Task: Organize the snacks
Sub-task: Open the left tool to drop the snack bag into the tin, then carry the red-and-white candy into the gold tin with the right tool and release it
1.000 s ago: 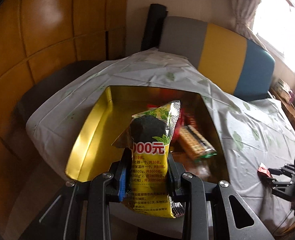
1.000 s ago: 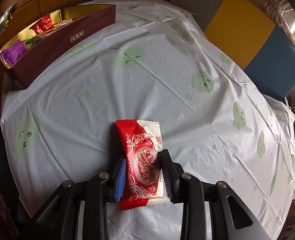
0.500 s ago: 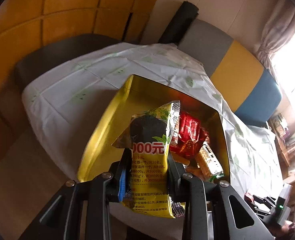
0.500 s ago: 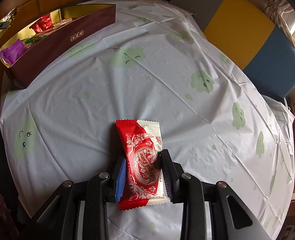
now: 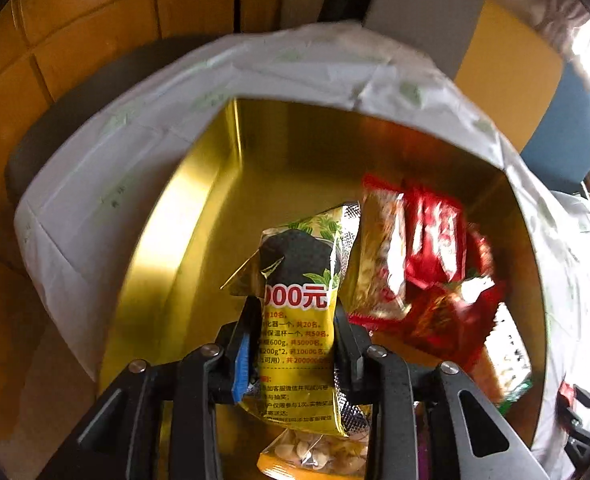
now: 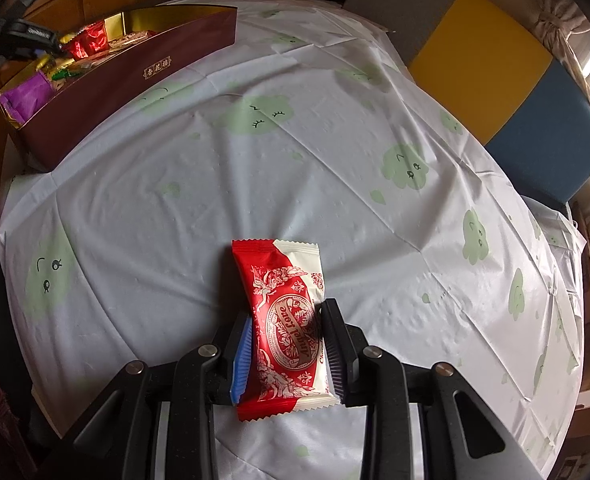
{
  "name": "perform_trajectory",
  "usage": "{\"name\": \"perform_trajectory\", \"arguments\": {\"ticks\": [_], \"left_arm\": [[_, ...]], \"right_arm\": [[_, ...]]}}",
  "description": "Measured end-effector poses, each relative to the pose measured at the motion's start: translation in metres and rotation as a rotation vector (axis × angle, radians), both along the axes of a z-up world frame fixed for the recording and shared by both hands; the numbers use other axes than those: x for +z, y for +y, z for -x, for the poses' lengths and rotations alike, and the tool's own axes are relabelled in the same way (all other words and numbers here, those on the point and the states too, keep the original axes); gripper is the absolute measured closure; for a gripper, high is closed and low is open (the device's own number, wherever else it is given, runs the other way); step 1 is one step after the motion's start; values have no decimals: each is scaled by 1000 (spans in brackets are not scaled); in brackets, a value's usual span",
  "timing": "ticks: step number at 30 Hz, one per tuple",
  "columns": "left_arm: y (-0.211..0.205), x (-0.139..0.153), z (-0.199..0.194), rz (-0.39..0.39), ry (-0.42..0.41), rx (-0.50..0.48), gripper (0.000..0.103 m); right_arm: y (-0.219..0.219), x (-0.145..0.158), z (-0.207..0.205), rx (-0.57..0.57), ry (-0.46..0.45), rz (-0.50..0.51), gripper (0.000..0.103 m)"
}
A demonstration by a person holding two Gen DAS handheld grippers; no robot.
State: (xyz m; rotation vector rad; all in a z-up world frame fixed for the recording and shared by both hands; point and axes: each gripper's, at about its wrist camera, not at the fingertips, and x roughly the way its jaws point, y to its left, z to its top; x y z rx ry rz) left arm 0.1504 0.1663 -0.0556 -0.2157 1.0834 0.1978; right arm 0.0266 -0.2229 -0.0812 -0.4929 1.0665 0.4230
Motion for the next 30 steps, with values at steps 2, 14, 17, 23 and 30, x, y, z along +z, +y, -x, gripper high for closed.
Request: {"name": "perform_trajectory", "arguments": {"ticks": [2, 14, 17, 23, 30], "left_arm": [[-1, 1, 3, -19, -13, -4, 61], [-18, 39, 59, -158, -190, -12, 44], [-25, 40, 77, -169, -206, -14, 44], [-35, 37, 101, -172, -207, -23, 44], [-47, 40, 121, -188, -235, -48, 44]], "right_arm": [[0, 0, 0, 0, 0, 1, 71], [1, -1, 2, -2, -6, 8, 71], [0, -1, 2, -4, -4, 6, 71], [-1, -2, 3, -12, -7, 3, 71], [0, -4, 6, -17, -13, 13, 71]]}}
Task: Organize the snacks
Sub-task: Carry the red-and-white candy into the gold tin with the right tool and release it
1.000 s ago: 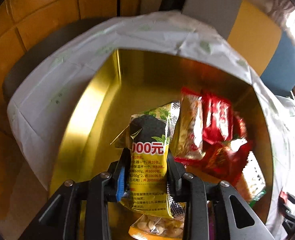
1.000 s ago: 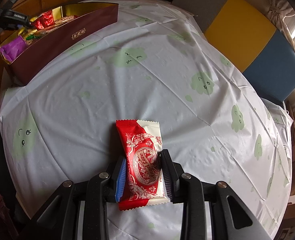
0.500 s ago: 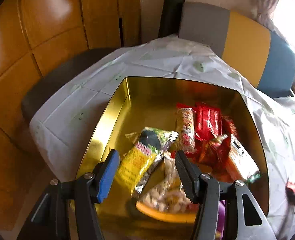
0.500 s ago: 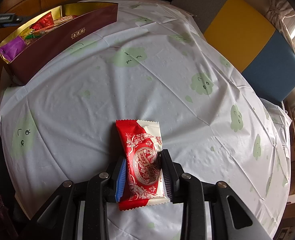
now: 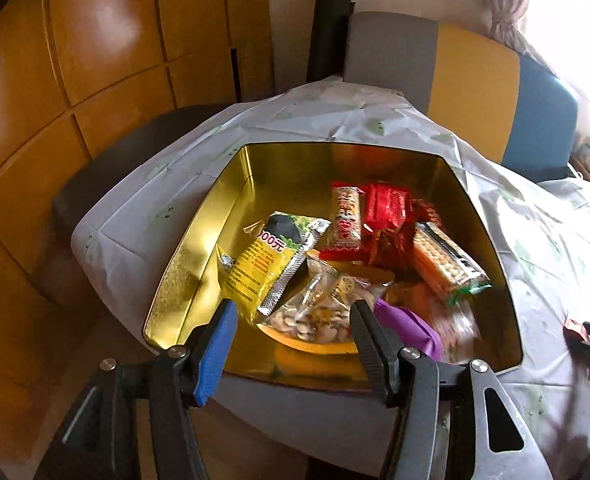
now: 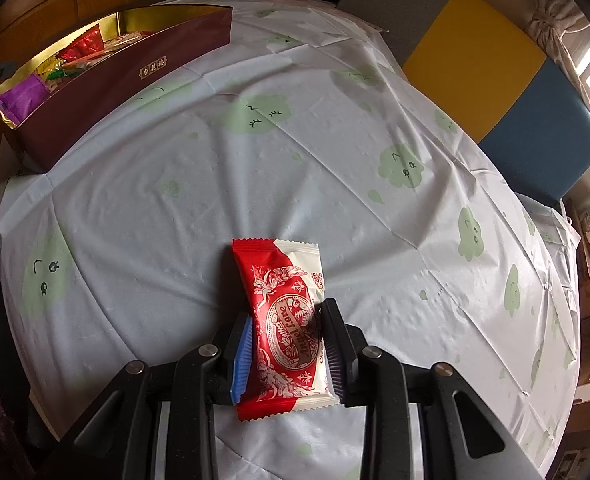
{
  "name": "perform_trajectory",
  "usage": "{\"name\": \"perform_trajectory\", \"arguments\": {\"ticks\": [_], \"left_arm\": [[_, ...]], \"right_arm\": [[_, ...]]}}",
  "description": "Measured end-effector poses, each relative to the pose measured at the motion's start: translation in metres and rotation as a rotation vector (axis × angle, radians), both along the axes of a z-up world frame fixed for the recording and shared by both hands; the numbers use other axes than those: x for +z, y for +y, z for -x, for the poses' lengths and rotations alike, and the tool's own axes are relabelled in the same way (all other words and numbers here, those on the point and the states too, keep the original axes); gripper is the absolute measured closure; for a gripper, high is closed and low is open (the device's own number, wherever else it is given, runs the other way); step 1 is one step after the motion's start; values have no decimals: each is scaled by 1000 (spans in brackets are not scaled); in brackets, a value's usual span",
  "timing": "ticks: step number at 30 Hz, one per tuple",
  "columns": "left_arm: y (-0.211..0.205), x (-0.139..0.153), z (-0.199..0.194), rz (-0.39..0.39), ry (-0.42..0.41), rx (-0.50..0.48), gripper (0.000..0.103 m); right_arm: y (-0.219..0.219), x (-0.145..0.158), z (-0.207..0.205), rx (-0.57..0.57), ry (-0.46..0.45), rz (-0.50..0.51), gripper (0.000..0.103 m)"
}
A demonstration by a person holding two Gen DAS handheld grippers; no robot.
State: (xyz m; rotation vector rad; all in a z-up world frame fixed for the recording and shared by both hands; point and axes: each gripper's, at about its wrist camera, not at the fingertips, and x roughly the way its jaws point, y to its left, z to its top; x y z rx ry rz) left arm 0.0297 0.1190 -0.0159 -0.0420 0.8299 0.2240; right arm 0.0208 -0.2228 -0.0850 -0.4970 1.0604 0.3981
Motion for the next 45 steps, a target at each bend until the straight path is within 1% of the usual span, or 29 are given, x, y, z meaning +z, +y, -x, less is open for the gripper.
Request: {"name": "perform_trajectory", "arguments": {"ticks": [3, 7, 14, 20, 24, 27, 31, 35, 39, 45], "left_arm": [[-4, 3, 5, 4, -13, -11, 44], [-8, 7, 8, 15, -27, -23, 44], [-9, 8, 10, 44, -33, -33, 44], [-6, 9, 13, 62, -42, -33, 44], [-1, 11, 15, 60, -50, -21, 44], [4, 9, 16, 62, -50, -13, 44], [8, 7, 16, 68, -46, -5, 44], [12, 6, 17, 72, -49, 7, 44], [16, 5, 18, 76, -53, 14, 44], [26, 3, 20, 84, -53, 44, 44]], "right_arm": [[-1, 0, -1, -6, 6, -3, 71], [-2, 0, -6, -42, 30, -14, 71], [-5, 0, -16, -171, 93, -30, 71], [-5, 1, -23, -226, 97, -30, 71], [-2, 12, -28, -239, 94, -90, 71], [10, 25, -29, -209, 66, -131, 71], [39, 33, -25, -141, 73, -157, 71], [64, 42, -21, -81, 83, -206, 71], [97, 59, -19, 3, 76, -273, 71], [162, 85, -22, 123, 71, -362, 71]]}}
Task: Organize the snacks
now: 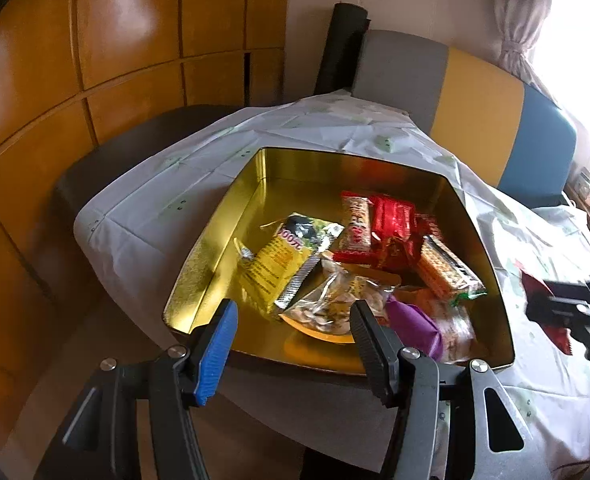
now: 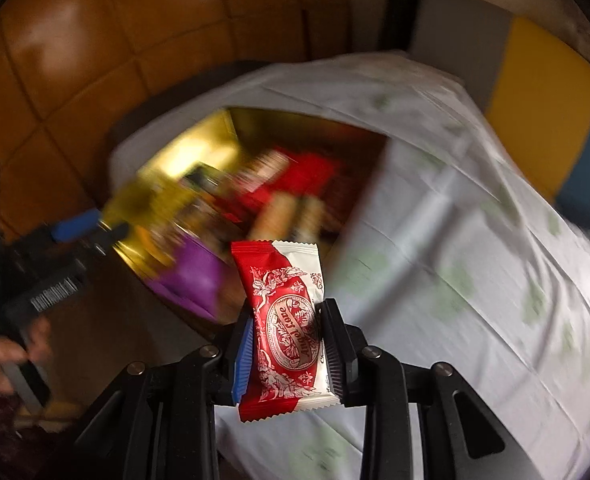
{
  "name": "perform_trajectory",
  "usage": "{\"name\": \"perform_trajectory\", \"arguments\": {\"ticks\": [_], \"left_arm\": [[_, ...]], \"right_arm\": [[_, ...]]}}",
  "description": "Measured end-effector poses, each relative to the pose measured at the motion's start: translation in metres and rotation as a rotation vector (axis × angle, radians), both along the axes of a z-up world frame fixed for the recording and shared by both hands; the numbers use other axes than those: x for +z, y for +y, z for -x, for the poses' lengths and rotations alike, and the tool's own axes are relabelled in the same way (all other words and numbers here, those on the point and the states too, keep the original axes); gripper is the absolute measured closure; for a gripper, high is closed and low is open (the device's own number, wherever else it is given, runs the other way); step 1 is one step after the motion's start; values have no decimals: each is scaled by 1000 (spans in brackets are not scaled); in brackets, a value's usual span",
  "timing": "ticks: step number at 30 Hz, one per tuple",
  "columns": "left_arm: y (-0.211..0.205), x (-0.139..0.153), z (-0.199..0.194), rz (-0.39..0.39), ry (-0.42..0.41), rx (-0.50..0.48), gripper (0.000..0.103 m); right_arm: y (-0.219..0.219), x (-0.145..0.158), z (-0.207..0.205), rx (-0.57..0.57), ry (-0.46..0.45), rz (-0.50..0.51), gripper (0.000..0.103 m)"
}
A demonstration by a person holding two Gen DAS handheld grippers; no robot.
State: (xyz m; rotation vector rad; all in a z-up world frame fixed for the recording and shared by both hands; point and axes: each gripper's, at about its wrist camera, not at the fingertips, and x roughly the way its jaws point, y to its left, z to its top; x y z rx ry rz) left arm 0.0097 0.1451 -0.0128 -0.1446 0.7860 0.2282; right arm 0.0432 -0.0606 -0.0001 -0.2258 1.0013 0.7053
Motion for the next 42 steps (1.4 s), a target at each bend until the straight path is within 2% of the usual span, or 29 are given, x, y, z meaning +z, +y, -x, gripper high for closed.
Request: {"name": "perform_trajectory", "arguments": {"ticks": [4, 6, 9, 11, 13, 16, 22, 28, 31, 35, 37, 39, 42], "left_arm": [[10, 0, 3, 7, -8, 30, 44], [15, -1, 3, 10, -4, 42, 44], [18, -3, 4, 14, 3, 50, 44], [18, -5, 3, 18, 10, 47, 44], [16, -7, 4, 18, 13, 42, 44], [15, -8, 3, 14, 14, 41, 44], [9, -10, 0, 8, 17, 38, 44], [0, -4, 2, -15, 10, 29, 43], [-5, 3, 6, -26, -7, 24, 36], [-11, 11, 11, -41, -41, 29, 28], [-15, 14, 14, -46, -58, 29, 24], [-20, 16, 16, -55, -67, 33, 15], [-31, 18, 21, -58, -85, 16, 11]], "right_arm": [[43, -3, -2, 65, 21, -23, 71], [65, -14, -10, 80, 54, -17, 71], [86, -36, -27, 64, 63, 10, 71], [93, -50, -41, 24, 66, 33, 65], [95, -57, -47, 9, 46, 42, 65], [87, -58, -49, -7, 94, 6, 60], [61, -42, -25, -9, 28, -30, 60], [64, -53, -18, -2, -12, 6, 64], [61, -49, -13, -17, -31, 2, 64], [38, -32, 3, -90, -63, -59, 63], [25, -24, 17, -131, -99, -78, 63], [12, -17, 28, -180, -141, -81, 62], [-3, -15, 45, -242, -179, -79, 60]]}}
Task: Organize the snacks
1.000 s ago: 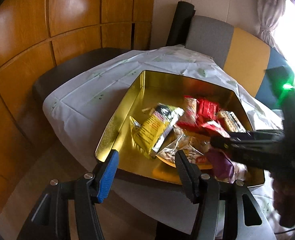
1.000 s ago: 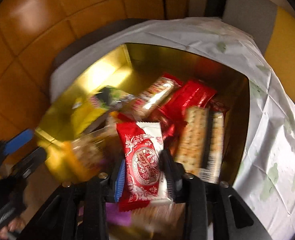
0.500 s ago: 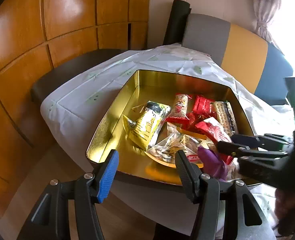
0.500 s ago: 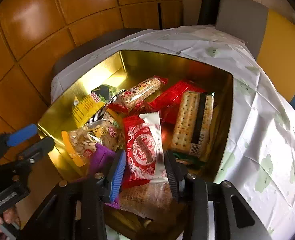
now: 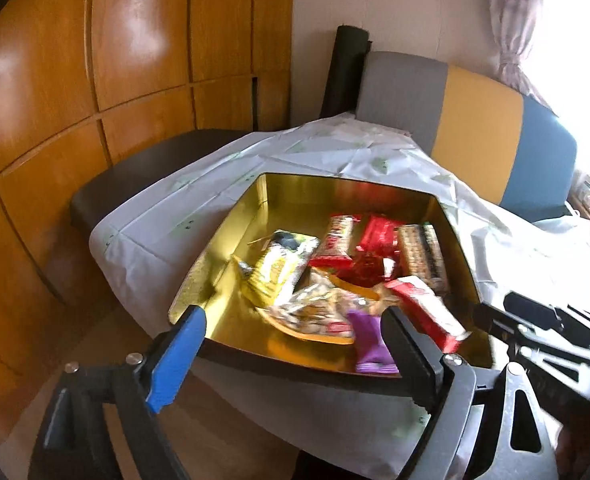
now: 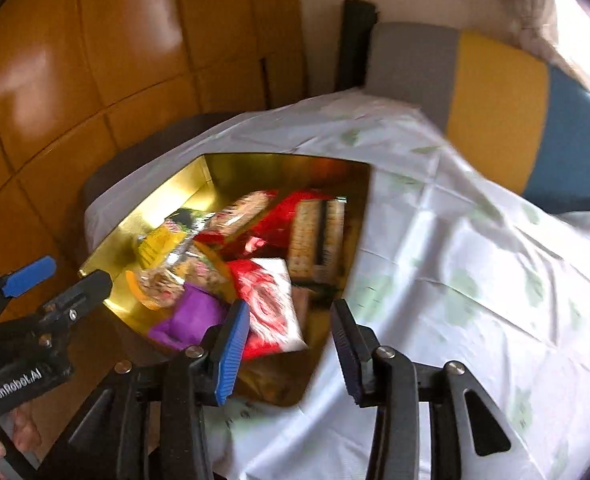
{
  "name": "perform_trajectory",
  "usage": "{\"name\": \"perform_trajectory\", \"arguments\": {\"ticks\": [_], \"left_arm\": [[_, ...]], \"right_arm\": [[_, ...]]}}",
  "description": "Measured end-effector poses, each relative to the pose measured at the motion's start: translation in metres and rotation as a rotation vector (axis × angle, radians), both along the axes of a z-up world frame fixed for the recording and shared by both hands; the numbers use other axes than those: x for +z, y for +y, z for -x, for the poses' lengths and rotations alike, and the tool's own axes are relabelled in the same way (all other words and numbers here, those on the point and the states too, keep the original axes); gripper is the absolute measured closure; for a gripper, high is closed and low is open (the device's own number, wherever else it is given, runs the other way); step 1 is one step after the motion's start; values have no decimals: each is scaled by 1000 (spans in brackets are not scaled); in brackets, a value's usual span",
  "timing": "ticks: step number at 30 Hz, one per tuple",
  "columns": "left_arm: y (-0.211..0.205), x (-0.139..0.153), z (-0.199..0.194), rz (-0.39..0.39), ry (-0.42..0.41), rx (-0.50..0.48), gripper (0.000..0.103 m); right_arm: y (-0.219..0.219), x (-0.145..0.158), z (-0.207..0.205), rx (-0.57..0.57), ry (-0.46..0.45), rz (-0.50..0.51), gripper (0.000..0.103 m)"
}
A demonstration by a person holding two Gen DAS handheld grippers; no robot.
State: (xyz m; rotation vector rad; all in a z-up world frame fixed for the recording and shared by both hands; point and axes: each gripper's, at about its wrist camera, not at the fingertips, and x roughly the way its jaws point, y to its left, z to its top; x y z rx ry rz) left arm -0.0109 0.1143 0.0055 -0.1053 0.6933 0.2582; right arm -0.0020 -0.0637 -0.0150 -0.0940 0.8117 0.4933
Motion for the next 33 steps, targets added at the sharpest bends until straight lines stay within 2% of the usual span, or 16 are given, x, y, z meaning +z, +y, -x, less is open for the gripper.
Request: {"name": "perform_trajectory", "arguments": {"ticks": [4, 6, 15, 21, 33], "left_arm": [[-16, 1, 4, -12, 1, -31, 7], [-23, 1, 5, -25, 2, -35, 0], [-43, 1, 11, -41, 10, -62, 0], [-49, 5, 21, -95, -24, -38, 0], [-47, 11, 27, -98, -46, -24, 0]], "right_arm": [[-18, -5, 11, -79, 6, -10, 60], [-25, -6, 17, -110, 2, -13, 60], [-38, -1, 37, -176, -62, 14, 60], [-41, -2, 42, -194, -59, 6, 60], [-38, 3, 49, -189, -81, 8, 60]]}}
